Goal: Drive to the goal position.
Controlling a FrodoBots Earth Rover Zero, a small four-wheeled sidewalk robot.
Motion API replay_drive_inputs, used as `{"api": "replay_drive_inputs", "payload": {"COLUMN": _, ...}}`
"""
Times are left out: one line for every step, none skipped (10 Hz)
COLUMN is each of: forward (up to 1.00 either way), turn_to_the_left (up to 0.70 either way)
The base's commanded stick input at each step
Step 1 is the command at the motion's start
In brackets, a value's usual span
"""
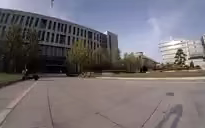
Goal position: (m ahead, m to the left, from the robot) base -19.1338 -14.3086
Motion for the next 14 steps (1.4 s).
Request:
{"api": "replay_drive_inputs", "payload": {"forward": 0.7, "turn_to_the_left": -0.35}}
{"api": "replay_drive_inputs", "payload": {"forward": 0.7, "turn_to_the_left": -0.35}}
{"api": "replay_drive_inputs", "payload": {"forward": 0.7, "turn_to_the_left": -0.35}}
{"api": "replay_drive_inputs", "payload": {"forward": 0.7, "turn_to_the_left": -0.35}}
{"api": "replay_drive_inputs", "payload": {"forward": 0.7, "turn_to_the_left": -0.35}}
{"api": "replay_drive_inputs", "payload": {"forward": 0.7, "turn_to_the_left": -0.35}}
{"api": "replay_drive_inputs", "payload": {"forward": 0.7, "turn_to_the_left": -0.35}}
{"api": "replay_drive_inputs", "payload": {"forward": 0.7, "turn_to_the_left": -0.35}}
{"api": "replay_drive_inputs", "payload": {"forward": 0.7, "turn_to_the_left": -0.35}}
{"api": "replay_drive_inputs", "payload": {"forward": 0.7, "turn_to_the_left": -0.35}}
{"api": "replay_drive_inputs", "payload": {"forward": 0.7, "turn_to_the_left": -0.35}}
{"api": "replay_drive_inputs", "payload": {"forward": 0.7, "turn_to_the_left": -0.35}}
{"api": "replay_drive_inputs", "payload": {"forward": 0.7, "turn_to_the_left": -0.35}}
{"api": "replay_drive_inputs", "payload": {"forward": 0.7, "turn_to_the_left": -0.35}}
